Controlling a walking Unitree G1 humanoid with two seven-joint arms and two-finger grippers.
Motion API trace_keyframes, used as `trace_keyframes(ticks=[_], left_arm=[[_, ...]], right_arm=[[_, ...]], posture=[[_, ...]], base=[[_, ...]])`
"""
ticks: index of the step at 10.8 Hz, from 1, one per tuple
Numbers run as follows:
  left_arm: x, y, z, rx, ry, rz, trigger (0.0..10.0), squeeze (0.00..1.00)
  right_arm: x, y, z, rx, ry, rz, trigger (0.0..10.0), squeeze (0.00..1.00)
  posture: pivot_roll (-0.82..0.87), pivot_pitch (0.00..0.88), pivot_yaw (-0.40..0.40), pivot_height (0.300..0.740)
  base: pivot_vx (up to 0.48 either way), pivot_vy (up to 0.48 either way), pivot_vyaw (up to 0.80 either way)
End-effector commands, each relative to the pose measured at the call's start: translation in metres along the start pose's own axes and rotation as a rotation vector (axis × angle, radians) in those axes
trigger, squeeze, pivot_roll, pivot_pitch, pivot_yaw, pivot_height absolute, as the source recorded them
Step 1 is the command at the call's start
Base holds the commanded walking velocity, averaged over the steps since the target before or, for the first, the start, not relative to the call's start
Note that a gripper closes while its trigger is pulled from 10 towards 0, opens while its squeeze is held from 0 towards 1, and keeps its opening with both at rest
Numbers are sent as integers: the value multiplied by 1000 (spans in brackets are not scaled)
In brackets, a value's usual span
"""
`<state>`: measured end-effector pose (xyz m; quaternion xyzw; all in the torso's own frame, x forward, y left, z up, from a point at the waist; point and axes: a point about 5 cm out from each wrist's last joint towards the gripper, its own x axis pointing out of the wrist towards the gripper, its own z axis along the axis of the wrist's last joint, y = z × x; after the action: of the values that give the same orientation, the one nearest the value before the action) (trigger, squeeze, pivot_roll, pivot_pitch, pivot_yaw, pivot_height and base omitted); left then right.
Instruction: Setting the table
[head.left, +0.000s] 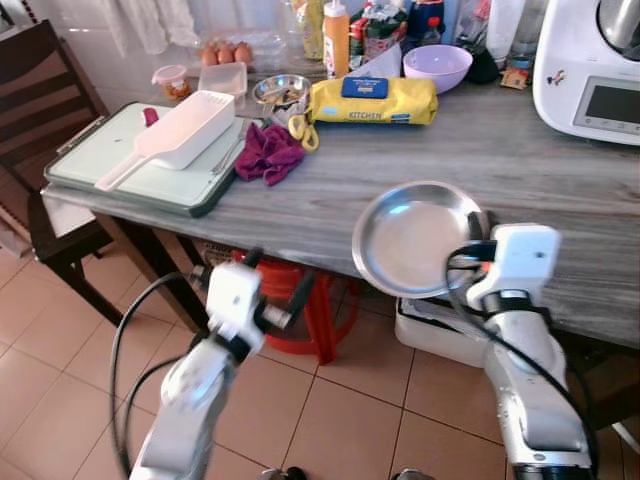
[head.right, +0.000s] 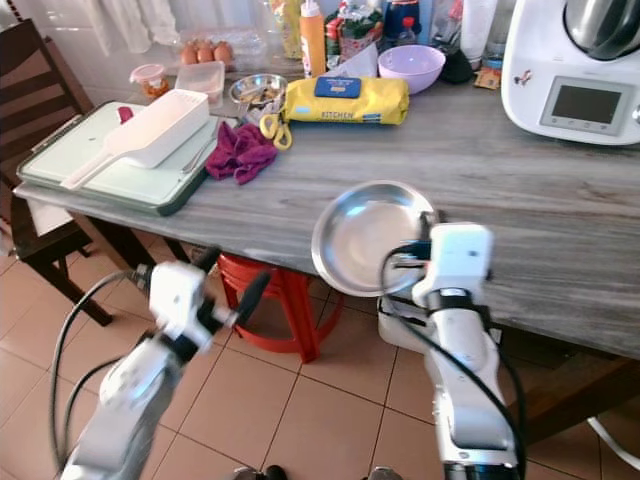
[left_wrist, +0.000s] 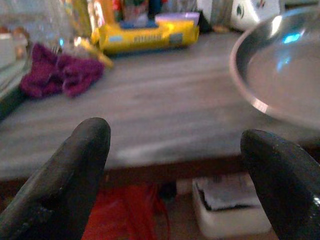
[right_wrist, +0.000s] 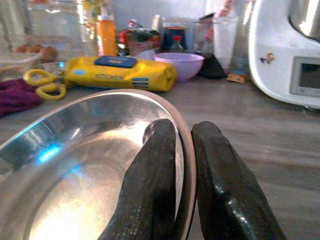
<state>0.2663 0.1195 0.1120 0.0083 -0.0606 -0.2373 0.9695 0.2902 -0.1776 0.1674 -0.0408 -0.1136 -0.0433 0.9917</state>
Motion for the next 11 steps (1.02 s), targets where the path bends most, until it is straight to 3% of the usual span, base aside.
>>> trace_keyframes(ticks=[1, 3, 6, 9, 11], left_arm=[[-4, 1, -2, 10, 16, -31, 10000, 0], [-7, 2, -2, 27, 33, -94, 10000, 0], [-9, -1, -3, 26, 39, -150, 10000, 0], [-4, -3, 1, 22, 26, -155, 10000, 0], [-5, -4, 1, 17, 23, -146, 10000, 0]], right_arm=[[0, -1, -1, 40, 21, -31, 10000, 0], [8, -1, -3, 62, 45, -47, 10000, 0], [24, 0, -13, 217, 146, -101, 10000, 0], [35, 17, -19, 328, 206, -72, 10000, 0], [40, 21, -16, 308, 188, -59, 10000, 0]], posture=[[-133, 183, 101, 740], [-133, 203, 106, 740], [-138, 216, 114, 740], [-128, 216, 111, 740], [-125, 217, 110, 740]], base=[[0, 0, 0], [0, 0, 0], [0, 0, 0], [0, 0, 0], [0, 0, 0]])
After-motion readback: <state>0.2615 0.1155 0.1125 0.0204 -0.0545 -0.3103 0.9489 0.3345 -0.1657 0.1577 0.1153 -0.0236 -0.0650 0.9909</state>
